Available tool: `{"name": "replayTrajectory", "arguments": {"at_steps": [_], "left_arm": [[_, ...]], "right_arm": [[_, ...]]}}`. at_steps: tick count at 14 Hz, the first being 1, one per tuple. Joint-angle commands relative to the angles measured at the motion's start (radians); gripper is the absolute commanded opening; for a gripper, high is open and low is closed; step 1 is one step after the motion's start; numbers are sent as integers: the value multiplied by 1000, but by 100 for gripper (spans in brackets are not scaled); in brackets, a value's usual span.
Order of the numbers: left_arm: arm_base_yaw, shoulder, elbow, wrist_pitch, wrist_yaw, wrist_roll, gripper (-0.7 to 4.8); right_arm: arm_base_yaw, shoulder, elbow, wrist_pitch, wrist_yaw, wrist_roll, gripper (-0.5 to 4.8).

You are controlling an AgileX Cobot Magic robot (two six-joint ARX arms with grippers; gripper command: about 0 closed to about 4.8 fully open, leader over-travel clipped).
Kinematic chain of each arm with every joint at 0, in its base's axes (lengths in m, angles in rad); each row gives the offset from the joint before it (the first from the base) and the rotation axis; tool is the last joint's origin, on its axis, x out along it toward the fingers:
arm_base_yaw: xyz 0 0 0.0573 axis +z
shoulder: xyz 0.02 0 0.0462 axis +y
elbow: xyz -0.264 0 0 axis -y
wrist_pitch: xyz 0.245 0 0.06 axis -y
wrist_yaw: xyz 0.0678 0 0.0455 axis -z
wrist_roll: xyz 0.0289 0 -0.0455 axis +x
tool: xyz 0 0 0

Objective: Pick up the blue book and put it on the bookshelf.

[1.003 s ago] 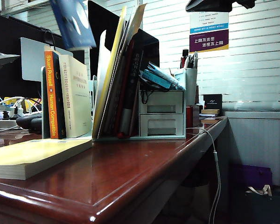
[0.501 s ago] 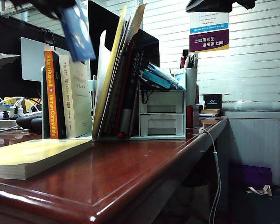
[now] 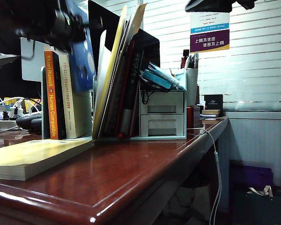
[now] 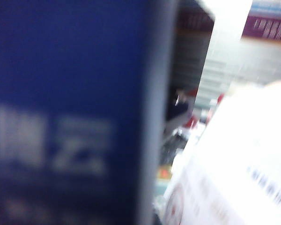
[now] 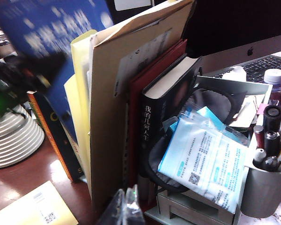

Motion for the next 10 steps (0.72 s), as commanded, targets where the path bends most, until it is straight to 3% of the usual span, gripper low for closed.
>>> {"name": "replayTrajectory", "arguments": {"at_steps": [1,2,4,6,10], "left_arm": [[0,27,17,90,8,4,-6],[0,44,24,80,10,3,-3],[1,68,62,3,32,-15,93],[1,85,109,-79,32,-29,92],[0,93,118,-78,31,-30,93]], "right_arm": [[2,-5,6,17,-3,4,-1],[2,-5,6,17,-3,4,-1],[2,-5,6,17,-3,4,-1],[2,-5,6,18,-3,4,-1],[2,-5,7,17,-6,4,-1]]}}
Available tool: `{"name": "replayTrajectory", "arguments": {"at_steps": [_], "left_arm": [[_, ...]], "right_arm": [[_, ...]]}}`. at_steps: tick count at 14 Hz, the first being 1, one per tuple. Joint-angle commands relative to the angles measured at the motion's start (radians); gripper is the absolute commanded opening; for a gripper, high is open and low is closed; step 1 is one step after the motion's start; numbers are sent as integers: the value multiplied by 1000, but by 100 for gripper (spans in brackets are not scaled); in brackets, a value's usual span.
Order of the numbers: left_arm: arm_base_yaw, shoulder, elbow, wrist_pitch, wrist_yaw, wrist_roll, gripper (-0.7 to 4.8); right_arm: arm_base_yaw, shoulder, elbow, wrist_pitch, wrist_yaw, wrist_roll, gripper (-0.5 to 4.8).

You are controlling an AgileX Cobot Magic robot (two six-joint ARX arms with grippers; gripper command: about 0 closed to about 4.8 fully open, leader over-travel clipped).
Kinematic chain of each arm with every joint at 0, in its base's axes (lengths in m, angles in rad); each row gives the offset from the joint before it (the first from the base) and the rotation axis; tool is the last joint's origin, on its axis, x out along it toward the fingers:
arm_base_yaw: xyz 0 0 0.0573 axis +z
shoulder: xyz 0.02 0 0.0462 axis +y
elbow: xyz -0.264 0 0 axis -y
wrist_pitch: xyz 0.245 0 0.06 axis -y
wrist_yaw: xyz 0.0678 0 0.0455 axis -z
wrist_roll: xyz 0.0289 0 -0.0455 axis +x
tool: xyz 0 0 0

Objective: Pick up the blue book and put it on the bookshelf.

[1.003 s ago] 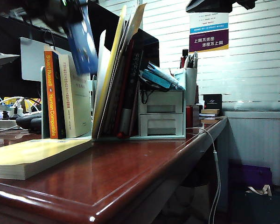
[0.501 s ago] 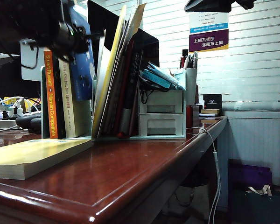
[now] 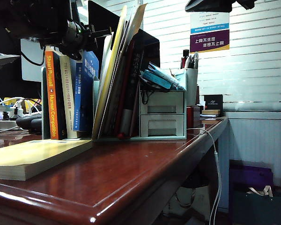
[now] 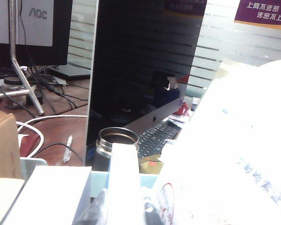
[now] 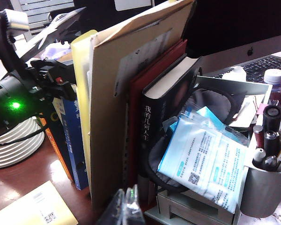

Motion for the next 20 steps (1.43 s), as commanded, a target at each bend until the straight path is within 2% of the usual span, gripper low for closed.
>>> {"name": "replayTrajectory", "arguments": {"at_steps": [1,2,3,5,6,7,8,9,10,11,16,19,20], "left_arm": [[2,-7,5,34,3,-2,197],[2,-17,5,55,2,1,329],[2,-29,6,60,2,6,366],[0,-163,5,30,-24,24,365],[-7,-235,5,-63,-23,24,364],[-14,-301,5,-181,-24,22,362],[-31,-389,5,-390,-49,8,335],[-40,-450,-1,-555,-61,-35,335],[-45,-483,-7,-681,-58,-88,335],[-63,-495,-29,-740,-58,-114,335],[-99,-457,-200,-693,-65,-157,336],[-98,-362,-227,-565,-64,-159,335],[-98,-303,-227,-483,-66,-156,296]], "right_arm": [[2,-5,6,16,-5,4,-1],[2,-5,6,17,-5,4,-1],[2,-5,6,17,-6,4,-1],[1,-5,6,17,-5,4,-1],[1,-6,6,18,-5,4,-1],[1,-6,6,23,-5,4,-1],[1,-6,7,34,-5,4,-1],[1,-6,7,46,-5,4,-1],[1,-6,7,54,-5,4,-1],[1,-6,7,55,-5,4,-1],[1,-10,7,63,-6,5,-1],[1,-11,7,76,-13,5,-1],[1,-11,7,76,-27,7,-1]]}}
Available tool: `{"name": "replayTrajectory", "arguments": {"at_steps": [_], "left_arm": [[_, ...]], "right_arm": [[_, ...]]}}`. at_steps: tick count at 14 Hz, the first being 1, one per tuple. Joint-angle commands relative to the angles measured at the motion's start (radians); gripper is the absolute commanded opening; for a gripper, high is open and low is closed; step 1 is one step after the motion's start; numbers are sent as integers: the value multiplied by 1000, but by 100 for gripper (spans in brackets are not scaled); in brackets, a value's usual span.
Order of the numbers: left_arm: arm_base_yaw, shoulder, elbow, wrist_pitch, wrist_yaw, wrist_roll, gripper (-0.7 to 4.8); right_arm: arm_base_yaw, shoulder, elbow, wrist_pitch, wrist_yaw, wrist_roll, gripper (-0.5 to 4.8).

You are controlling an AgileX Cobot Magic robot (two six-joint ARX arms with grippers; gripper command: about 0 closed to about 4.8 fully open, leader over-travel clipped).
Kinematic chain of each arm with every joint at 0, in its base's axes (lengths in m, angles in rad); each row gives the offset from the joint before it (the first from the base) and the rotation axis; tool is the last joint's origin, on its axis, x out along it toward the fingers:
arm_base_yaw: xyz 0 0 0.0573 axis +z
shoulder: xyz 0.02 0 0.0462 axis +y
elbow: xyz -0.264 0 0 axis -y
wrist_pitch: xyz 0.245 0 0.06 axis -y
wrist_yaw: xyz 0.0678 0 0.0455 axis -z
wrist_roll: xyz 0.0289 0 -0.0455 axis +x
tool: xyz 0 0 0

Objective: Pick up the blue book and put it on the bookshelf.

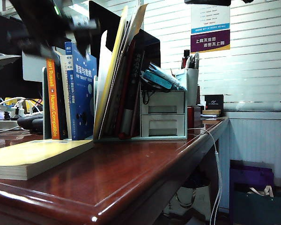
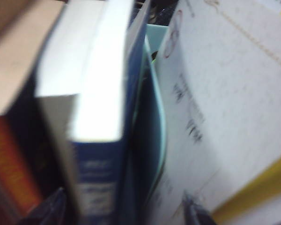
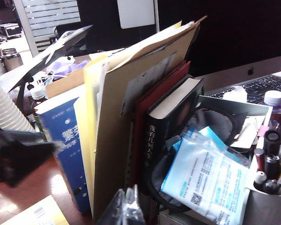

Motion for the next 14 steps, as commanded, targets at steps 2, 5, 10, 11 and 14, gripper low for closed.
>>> {"name": "replayTrajectory", "arguments": {"at_steps": [2,5,10,11,14], "left_arm": [[6,114,2,173,-11,1,114],[26,200,8,323,-15,23,-7],[72,296,103,359,-28,69,-6],[84,296,104,359,-26,71,9],[51,147,104,264,-47,164,435]], "right_arm": [[1,-6,7,17,-25,11,-1],[1,-6,7,13,-28,12,-1],[1,-6,7,9,-28,25,-1],[1,-6,7,10,-28,27,-1],[0,-8,7,18,-27,26,-1]]}}
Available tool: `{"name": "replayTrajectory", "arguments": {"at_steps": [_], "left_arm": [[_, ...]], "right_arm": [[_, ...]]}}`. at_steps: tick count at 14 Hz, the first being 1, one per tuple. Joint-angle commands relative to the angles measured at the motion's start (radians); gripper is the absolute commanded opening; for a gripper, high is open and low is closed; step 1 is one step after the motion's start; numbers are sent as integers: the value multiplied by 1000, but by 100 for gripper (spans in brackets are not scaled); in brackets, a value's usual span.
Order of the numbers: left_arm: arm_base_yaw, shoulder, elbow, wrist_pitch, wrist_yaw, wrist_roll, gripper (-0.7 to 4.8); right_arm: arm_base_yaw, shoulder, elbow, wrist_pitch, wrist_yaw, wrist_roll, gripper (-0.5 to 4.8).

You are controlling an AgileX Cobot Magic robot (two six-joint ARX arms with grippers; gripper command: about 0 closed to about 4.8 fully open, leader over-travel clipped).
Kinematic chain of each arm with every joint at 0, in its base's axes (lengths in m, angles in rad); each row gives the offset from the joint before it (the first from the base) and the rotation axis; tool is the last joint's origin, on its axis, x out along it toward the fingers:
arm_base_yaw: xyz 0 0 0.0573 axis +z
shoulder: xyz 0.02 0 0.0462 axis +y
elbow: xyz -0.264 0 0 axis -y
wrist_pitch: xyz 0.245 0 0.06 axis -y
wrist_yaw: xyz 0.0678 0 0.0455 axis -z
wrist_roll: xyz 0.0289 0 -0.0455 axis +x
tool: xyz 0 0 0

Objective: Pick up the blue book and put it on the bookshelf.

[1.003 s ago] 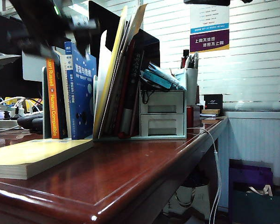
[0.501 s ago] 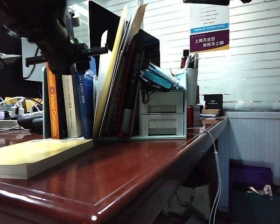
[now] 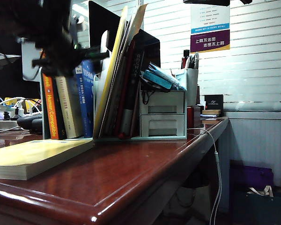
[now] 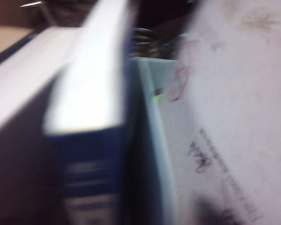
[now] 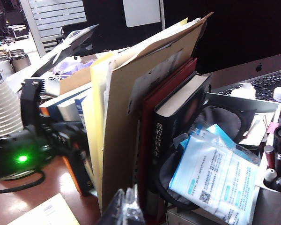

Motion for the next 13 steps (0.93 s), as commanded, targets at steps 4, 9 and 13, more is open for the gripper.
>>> {"name": "replayTrajectory", "arguments": {"at_steps": [4,9,13], "left_arm": [[-35,-460,5,-294,-26,74,-6],[-35,-991,-195,-666,-27,74,-6],[-34,-1548,-634,-710,181,177,-6]], "right_arm": [[-1,-64,6,12,21,3,-1],[-1,-406,-220,-45,172,-79,-1],[-1,-687,-557,-8,287,-88,-1]]}}
